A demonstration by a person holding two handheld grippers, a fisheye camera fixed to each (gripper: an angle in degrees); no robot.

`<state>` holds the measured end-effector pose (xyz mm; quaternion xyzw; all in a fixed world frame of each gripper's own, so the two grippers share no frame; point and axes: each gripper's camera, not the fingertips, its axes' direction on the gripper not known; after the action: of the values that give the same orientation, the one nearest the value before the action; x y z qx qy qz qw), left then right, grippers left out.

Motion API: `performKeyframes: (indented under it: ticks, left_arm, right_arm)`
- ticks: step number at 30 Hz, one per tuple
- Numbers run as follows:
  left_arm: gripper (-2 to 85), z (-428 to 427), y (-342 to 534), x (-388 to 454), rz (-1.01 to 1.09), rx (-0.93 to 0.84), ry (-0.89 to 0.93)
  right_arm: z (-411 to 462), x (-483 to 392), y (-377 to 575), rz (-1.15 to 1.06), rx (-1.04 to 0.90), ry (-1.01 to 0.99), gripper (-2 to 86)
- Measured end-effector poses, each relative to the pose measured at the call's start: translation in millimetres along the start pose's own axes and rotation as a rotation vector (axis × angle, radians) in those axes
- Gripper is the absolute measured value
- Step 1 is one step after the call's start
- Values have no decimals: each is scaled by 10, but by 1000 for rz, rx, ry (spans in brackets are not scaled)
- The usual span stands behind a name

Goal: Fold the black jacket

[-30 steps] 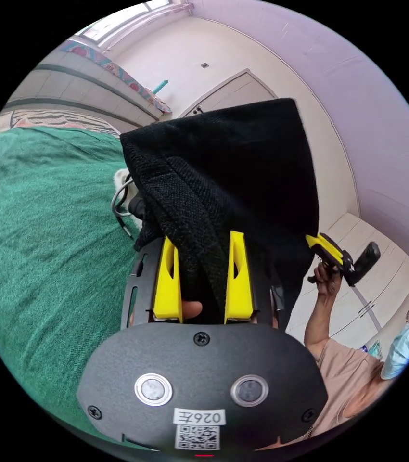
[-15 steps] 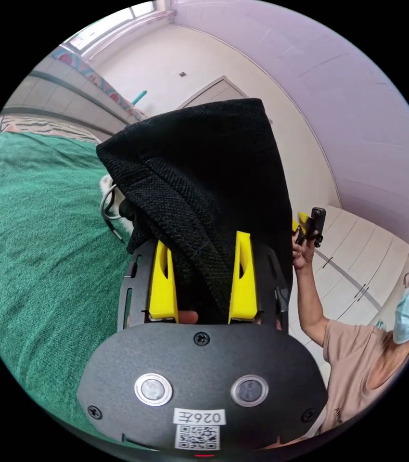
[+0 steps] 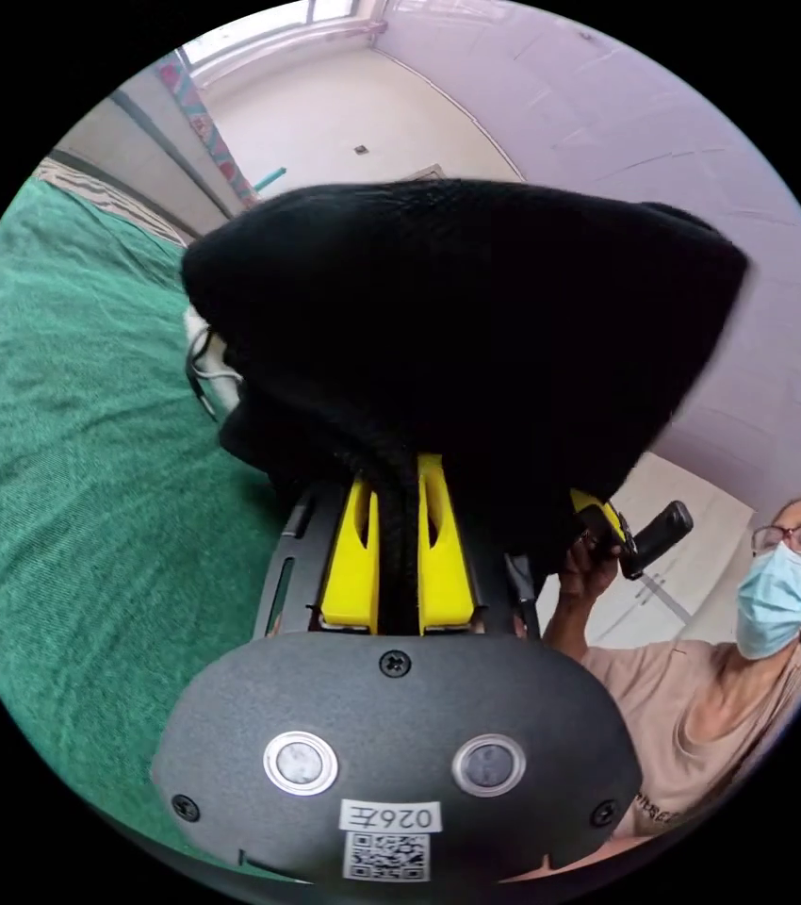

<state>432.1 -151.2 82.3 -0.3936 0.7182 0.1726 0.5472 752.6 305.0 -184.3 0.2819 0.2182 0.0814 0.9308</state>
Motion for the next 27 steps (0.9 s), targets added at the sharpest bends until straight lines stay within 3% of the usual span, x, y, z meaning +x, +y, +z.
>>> performKeyframes:
  ticks: [4, 8, 12, 18, 21, 23, 27]
  left_arm:
    - [72, 35, 359, 291, 108, -53, 131]
    - [84, -291, 622, 809, 167, 30, 240]
    - [92, -1034, 671, 1553, 302, 70, 176]
    - [98, -2731, 1168, 3219, 548, 205, -154]
    - [97, -3447, 1731, 4034, 631, 220, -449]
    - [96, -3910, 2240, 4488, 592, 215, -659]
    - [91, -4394, 3028, 4731, 458, 215, -911]
  right_arm:
    - [-868, -126, -405, 34, 181, -97, -12]
    - [-1615, -281, -996, 17, 334, -97, -12]
    - [-2261, -468, -1571, -29, 450, -98, -12]
    - [-3178, -900, -2457, -124, 708, -187, -12]
    - [-3328, -1050, -2825, -102, 800, -351, -12]
    - [-3199, -1191, -3090, -56, 830, -544, -12]
    - [-2626, -1568, -3465, 7, 756, -861, -11]
